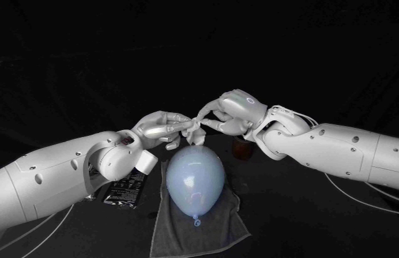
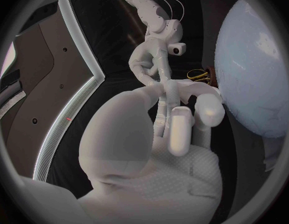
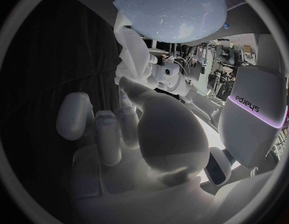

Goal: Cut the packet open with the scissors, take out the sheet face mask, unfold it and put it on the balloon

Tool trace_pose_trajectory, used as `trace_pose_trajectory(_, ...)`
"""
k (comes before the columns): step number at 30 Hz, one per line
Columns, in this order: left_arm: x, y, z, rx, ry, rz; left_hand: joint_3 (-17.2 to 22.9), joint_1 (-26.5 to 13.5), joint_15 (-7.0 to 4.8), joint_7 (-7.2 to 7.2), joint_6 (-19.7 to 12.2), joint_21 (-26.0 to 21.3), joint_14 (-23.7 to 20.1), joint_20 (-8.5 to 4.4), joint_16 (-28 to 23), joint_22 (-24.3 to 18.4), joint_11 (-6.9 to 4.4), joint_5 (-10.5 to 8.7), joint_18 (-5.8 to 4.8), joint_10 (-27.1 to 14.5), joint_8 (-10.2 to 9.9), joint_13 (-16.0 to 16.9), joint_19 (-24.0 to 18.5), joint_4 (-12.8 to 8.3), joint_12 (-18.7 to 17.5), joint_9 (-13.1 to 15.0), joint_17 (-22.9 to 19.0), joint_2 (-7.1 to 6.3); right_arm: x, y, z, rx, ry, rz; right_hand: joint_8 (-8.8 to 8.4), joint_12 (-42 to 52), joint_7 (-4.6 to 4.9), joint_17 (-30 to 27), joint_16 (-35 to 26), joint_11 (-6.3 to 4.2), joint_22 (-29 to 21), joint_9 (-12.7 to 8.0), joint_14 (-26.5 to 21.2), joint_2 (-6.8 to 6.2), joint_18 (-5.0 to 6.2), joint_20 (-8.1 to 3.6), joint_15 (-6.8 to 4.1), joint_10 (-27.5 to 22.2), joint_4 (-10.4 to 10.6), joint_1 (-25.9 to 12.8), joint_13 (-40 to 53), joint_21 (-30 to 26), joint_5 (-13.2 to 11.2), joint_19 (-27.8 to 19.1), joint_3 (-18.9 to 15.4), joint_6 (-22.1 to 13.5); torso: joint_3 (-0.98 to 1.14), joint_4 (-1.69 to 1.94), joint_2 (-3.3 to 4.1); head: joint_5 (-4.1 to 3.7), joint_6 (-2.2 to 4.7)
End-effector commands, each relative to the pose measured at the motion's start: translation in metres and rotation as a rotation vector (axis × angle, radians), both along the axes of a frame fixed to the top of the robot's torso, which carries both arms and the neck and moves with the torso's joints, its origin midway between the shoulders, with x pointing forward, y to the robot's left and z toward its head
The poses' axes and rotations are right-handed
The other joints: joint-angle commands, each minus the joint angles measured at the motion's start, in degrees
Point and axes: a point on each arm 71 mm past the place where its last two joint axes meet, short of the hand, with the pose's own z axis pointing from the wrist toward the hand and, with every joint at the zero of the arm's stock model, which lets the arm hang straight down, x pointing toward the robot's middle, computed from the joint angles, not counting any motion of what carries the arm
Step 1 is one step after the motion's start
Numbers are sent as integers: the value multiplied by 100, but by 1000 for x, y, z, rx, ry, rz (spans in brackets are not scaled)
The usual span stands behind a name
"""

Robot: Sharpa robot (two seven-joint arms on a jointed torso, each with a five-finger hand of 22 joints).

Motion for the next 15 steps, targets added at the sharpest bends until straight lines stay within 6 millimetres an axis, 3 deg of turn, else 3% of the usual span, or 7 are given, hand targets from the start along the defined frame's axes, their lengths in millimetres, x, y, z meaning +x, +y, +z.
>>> trace_pose_trajectory(1, -1, -2, 1, -9, -1, -17, 19, -3, 8, -10, -17, 18, 50, 2, 29, 4, -36, 26, -82, 57, 28, 5, 33, -11, 26, 411, 263, 44, -1, 2, 0, -10, -5, 6, 44, 40, -14, 1508, 20, -7, 849, 18, 596, 57, -84, -6, -55, 55, 45, 17, 822, 45, -35, 42, -16, 49, 2, -1, 1, 1, -7)
trace_pose_trajectory(8, 0, 1, 1, -2, -4, -7, 23, -10, 7, -11, -17, 20, 50, 1, 30, 4, -36, 26, -82, 57, 31, 9, 32, -16, 33, 414, 261, 42, -3, -1, 0, -10, -8, 4, 202, 116, -103, 1508, 20, -81, 877, 134, 596, 189, -106, -57, -117, 139, 270, -6, 889, 147, -33, 119, -127, 15, 1, -2, 1, -3, -8)
trace_pose_trajectory(15, 2, 3, 0, 34, -36, 3, 14, -48, 10, -8, -39, 18, 52, -1, 33, -5, -30, 25, -80, 39, 26, 14, 23, -10, 37, 415, 261, 32, -5, -2, -1, -18, -1, 0, 284, 124, -130, 1508, 20, -106, 881, 199, 596, 316, -114, -87, -142, 155, 499, -64, 900, 159, -33, 142, -155, -69, 3, -2, 2, -3, -14)
